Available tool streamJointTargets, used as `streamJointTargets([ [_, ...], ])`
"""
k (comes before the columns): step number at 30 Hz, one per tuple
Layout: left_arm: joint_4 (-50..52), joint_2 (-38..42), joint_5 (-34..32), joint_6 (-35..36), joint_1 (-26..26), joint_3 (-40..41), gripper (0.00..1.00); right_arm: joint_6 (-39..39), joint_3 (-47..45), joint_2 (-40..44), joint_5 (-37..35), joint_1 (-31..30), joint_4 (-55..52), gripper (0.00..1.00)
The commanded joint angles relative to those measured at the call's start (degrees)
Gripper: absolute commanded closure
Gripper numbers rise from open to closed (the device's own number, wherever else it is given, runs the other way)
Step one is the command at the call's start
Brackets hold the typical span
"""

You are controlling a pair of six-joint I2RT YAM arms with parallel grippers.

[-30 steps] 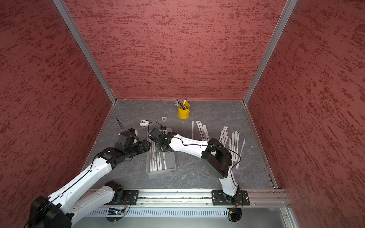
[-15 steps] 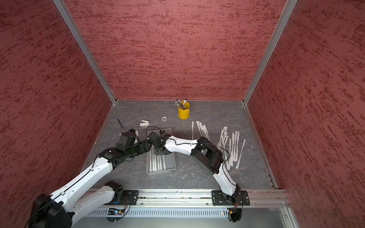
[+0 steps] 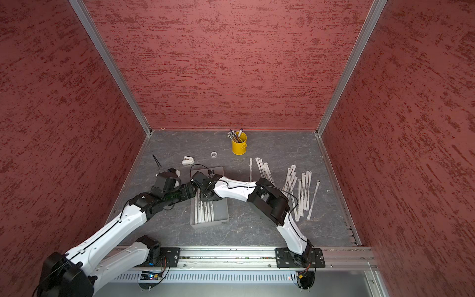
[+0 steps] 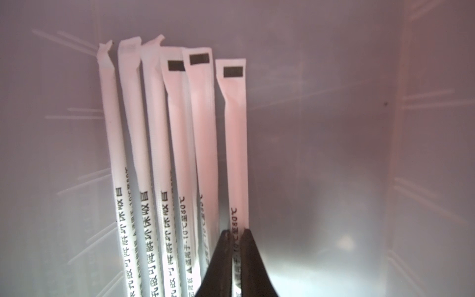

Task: Put the straws into the storage box
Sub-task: Place the straw in the storage box, then pick up the straw from the center of the board.

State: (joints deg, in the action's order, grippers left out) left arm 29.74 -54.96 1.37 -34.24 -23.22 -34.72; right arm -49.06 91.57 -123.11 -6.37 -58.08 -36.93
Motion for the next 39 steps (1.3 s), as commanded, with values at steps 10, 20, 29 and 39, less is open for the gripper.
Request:
streamJointTargets([
  [10, -0.21, 1.53, 1.33, 0.84, 0.27, -3.21, 0.11, 0.77, -6.31, 14.18, -1.37, 2.04, -1.35, 0.78],
  [20, -5.48, -11.17, -3.46, 1.02, -14.44, -10.87, 0.1, 16.38, -15.2, 20.14, -3.88, 20.67, -4.15, 0.61],
  [29, -10.68, -23.8, -1.39, -0.8, -20.7, -15.41, 0.1, 21.58, -6.89, 8.64, -3.09, 30.44, -0.99, 0.58],
  [39, -10.4, -23.82, -1.54, -0.14, -19.24, -13.29, 0.1, 21.91, -1.48, 1.26, -3.73, 31.1, -0.87, 0.67],
])
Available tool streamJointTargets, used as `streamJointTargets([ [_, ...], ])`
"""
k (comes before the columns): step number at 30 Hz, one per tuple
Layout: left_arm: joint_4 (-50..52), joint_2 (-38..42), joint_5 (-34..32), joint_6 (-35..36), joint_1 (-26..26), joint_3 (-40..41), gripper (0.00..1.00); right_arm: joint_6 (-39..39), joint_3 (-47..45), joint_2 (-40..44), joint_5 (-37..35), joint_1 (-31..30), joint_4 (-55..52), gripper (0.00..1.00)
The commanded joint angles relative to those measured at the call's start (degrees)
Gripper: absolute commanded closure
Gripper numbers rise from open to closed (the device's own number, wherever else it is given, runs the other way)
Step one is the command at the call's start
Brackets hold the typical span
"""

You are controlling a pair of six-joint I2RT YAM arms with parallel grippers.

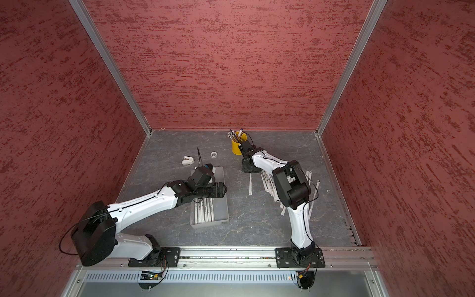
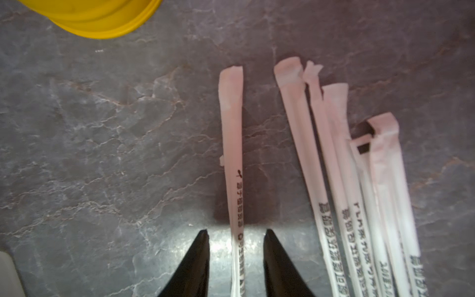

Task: Put the straws into the storage box
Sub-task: Pick up the straw from the center of the board.

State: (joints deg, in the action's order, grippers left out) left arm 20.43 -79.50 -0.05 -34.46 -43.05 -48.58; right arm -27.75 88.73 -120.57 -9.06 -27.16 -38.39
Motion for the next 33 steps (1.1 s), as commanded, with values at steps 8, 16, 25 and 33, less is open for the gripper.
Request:
streamJointTargets([
  [8, -0.07, 5.0, -0.04, 0.09, 3.71, 3.36, 0.1, -0.98, -5.78, 3.27, -3.65, -2.18, 2.64, 0.91],
  [16, 2.88, 13.25, 0.76, 0.95, 10.32, 7.72, 0.1, -4.7, -14.48, 14.53, -4.7, -6.7, 1.24, 0.96],
  [25, 8.02, 20.61, -0.34, 0.61, 16.0, 10.32, 0.1, -14.35, -9.66, 21.45, -1.71, -22.24, -0.43, 0.96],
  [33, 8.64, 22.1, 0.59, -0.59, 17.28, 12.38, 0.11, -15.26, -3.32, 10.45, -4.62, -29.19, 4.26, 0.96],
])
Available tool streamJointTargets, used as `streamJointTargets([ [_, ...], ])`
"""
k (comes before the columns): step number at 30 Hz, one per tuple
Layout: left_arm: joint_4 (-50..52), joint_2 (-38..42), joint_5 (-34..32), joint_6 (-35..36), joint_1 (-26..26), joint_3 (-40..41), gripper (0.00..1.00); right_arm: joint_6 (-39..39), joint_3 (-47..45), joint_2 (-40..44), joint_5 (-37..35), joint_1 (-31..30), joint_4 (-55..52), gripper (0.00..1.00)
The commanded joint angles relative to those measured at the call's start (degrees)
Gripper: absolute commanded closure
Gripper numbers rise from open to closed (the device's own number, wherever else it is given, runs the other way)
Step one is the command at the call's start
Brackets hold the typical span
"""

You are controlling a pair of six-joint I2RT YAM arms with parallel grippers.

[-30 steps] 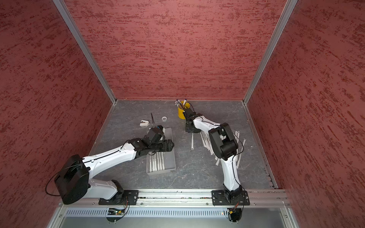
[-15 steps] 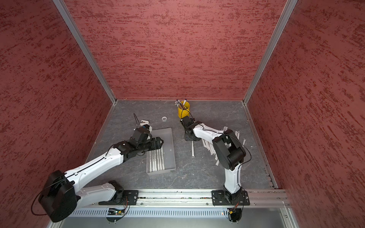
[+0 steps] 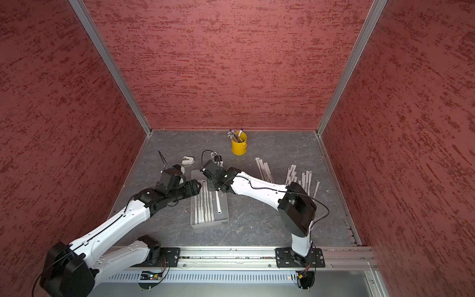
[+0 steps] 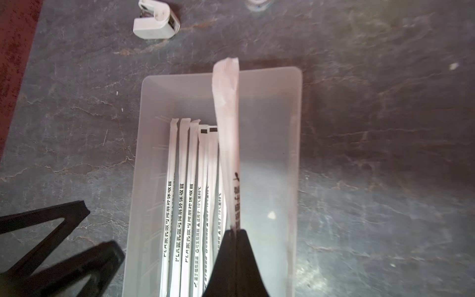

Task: Put the straws into the storage box
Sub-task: Pick up the straw from the center of the board, then place the straw in the storage box.

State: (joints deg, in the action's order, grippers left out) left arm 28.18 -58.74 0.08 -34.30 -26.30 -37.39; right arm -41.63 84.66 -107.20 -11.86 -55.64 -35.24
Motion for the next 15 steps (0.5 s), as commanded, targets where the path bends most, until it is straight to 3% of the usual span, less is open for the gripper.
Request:
streamJointTargets([
  [1, 0.7, 1.57, 0.62, -0.86, 0.72, 1.7, 0.11, -1.35, 1.05, -4.13, -1.77, -1.12, 1.46, 0.96],
  [15, -0.94, 0.32, 1.92, -1.12, 1.08, 2.45, 0.11, -2.72, 2.45, -13.1, 2.08, -1.51, 3.16, 0.96],
])
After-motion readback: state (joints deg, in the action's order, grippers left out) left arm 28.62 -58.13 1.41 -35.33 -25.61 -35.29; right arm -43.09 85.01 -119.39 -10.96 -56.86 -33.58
